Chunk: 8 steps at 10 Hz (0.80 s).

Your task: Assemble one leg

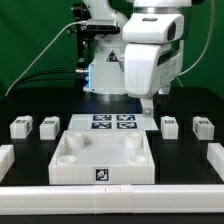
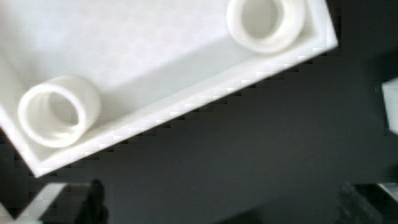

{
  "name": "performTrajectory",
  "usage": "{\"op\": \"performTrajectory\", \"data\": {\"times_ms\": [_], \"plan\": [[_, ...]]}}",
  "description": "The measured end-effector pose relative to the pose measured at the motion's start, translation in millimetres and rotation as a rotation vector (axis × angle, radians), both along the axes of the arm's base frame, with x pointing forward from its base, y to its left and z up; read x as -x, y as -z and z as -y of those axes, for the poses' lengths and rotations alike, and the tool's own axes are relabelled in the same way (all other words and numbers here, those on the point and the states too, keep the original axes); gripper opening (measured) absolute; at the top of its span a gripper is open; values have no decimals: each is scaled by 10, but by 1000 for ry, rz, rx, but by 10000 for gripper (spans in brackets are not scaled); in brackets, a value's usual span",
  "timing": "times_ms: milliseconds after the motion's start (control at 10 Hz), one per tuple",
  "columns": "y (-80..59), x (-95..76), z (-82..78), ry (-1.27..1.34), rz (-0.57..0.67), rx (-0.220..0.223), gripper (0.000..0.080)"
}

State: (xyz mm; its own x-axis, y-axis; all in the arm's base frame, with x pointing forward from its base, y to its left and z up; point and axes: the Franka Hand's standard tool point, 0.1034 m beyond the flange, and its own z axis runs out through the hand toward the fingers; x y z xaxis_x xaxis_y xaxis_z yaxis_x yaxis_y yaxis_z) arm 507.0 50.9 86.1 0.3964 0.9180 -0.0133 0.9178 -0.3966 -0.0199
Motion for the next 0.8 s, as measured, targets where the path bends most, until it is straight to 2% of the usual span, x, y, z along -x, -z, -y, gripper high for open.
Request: {"op": "performTrajectory", "data": {"times_ms": [100,200,300,400,800], "plan": [[23,-181,-71,-46,-20,-2,650],[51,-225,54,-78,-22,-2,650],[62,-167,199,-62,-30,4,650],[70,-158,260,-69,-33,4,650],[81,-154,277,-66,-35,4,650]]}}
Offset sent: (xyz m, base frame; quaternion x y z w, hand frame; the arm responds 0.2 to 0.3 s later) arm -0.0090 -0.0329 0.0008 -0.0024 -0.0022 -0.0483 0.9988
